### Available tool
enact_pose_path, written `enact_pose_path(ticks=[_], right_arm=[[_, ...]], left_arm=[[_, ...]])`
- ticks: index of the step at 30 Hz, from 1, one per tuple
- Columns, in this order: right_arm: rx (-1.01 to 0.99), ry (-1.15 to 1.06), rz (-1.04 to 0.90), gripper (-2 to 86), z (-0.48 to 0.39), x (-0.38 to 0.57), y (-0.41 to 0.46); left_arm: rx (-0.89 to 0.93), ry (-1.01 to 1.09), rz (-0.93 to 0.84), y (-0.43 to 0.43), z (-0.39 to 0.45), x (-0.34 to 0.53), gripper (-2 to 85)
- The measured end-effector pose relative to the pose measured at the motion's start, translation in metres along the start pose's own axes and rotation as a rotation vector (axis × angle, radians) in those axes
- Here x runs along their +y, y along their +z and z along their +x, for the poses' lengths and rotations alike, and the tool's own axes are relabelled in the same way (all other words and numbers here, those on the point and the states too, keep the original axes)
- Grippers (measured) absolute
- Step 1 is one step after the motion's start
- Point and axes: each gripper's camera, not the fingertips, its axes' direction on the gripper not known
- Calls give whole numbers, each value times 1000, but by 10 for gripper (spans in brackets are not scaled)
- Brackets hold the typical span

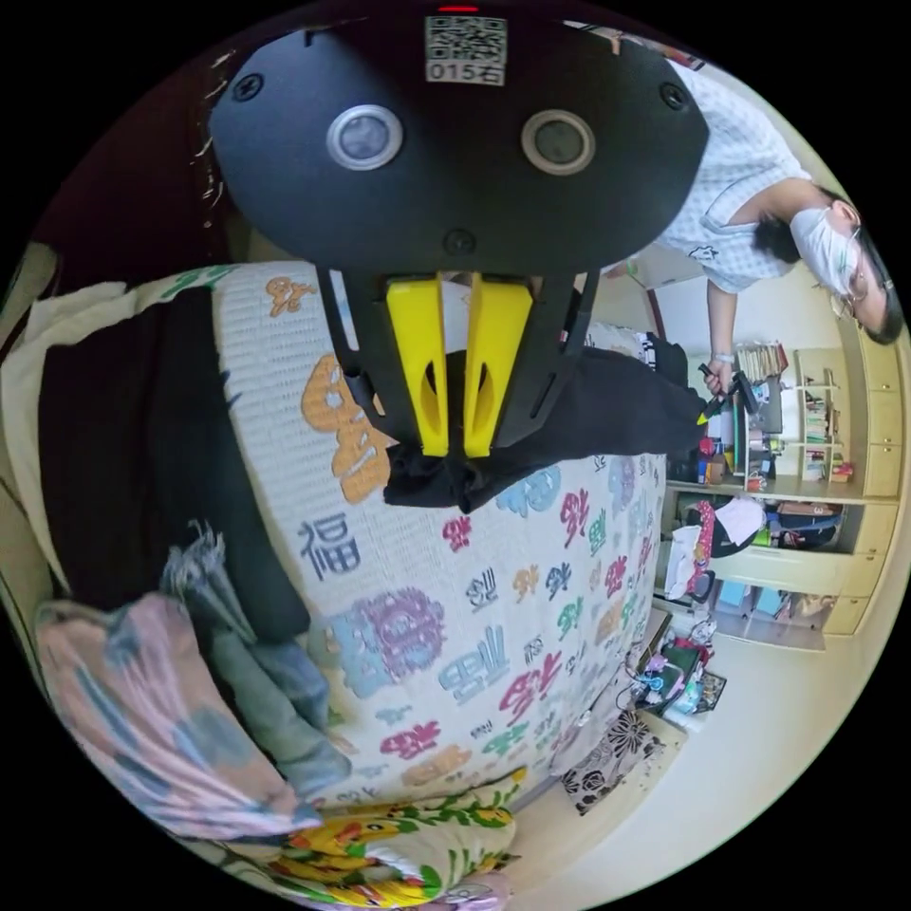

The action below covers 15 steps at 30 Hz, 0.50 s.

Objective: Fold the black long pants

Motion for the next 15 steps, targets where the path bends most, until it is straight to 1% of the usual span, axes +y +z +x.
enact_pose_path(ticks=[3, 5, 7, 8, 10, 11, 13, 15], right_arm=[[-9, -20, 29, 32, -13, -28, -18], [18, -6, 45, 36, -15, -48, -19], [73, 28, 52, 52, -12, -72, -6], [97, 47, 44, 58, -10, -76, -1], [183, 93, 19, 80, -3, -86, 14], [198, 95, 25, 81, -1, -87, 16], [219, 107, 87, 84, 6, -87, 15], [189, 99, 108, 88, 10, -90, 15]], left_arm=[[-20, 26, 24, 0, 4, -32, 25], [-23, 23, 25, 9, 2, -48, 33], [-20, -14, -2, 37, -8, -65, 50], [-40, -28, -24, 45, -11, -68, 55], [-185, -76, -111, 72, -20, -74, 79], [-210, -86, -121, 75, -22, -75, 85], [-246, -100, -95, 81, -23, -80, 100], [-250, -81, -59, 84, -19, -89, 105]])
